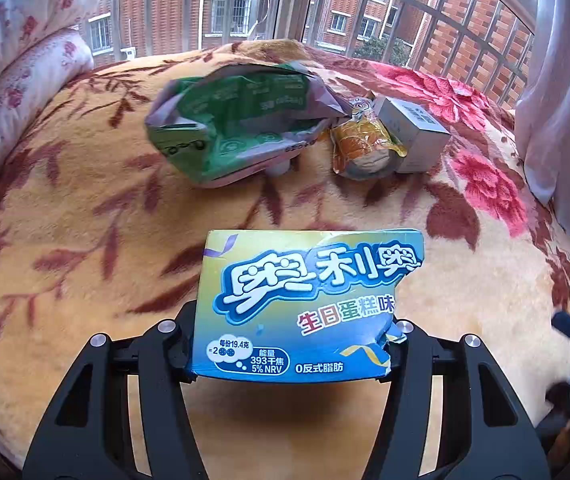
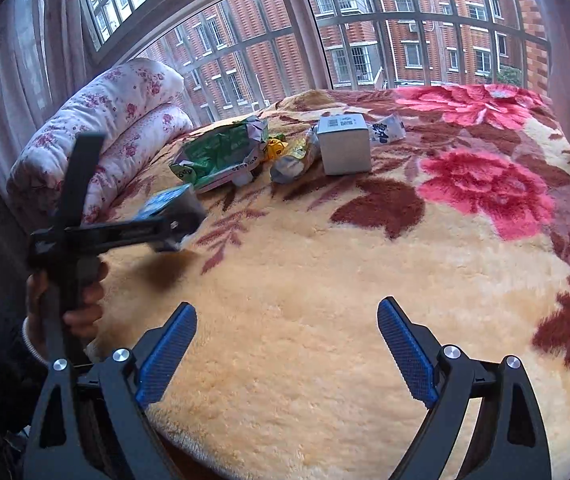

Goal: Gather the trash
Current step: 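Grasp blue snack packet with left tool while right tool grasps white box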

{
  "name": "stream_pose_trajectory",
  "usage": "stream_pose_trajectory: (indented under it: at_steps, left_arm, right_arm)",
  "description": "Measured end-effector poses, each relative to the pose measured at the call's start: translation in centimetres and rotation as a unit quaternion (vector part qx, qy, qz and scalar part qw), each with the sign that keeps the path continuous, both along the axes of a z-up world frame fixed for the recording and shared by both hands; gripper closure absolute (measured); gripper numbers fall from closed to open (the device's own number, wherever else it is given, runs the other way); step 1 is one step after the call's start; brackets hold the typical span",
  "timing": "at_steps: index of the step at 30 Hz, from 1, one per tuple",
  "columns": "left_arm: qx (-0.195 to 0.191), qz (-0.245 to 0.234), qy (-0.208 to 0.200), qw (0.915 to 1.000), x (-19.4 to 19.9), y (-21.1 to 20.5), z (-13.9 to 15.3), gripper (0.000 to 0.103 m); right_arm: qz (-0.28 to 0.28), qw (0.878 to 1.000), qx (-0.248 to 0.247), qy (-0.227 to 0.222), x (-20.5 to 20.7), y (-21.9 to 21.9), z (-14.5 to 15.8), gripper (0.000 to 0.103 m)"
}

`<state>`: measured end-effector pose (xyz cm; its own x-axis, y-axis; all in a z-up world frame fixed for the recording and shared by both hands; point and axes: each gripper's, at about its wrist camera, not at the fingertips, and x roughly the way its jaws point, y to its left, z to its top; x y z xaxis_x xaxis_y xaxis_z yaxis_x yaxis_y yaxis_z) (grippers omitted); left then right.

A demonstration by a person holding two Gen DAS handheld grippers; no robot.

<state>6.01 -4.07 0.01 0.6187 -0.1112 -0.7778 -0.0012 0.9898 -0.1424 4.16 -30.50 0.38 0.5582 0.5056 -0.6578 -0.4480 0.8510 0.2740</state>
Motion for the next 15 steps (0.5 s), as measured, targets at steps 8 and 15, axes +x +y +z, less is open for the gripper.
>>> stream_pose_trajectory:
  at_steps: [8,15]
  left_arm:
    - [0.046,0.028,-0.021,0.9983,-5.8,2.7,0.1,0.046]
    - [0.072,0.031,-0.023,0.9967,-5.7,3.1,-2.0,0.046]
  right_arm:
    - [-0.018,0.998,-0.027,-0.053,7.1,4.2,2.0,0.013]
    - [-0.113,0.993,-0.016,-0.042,15.9,4.7,1.4,0.01]
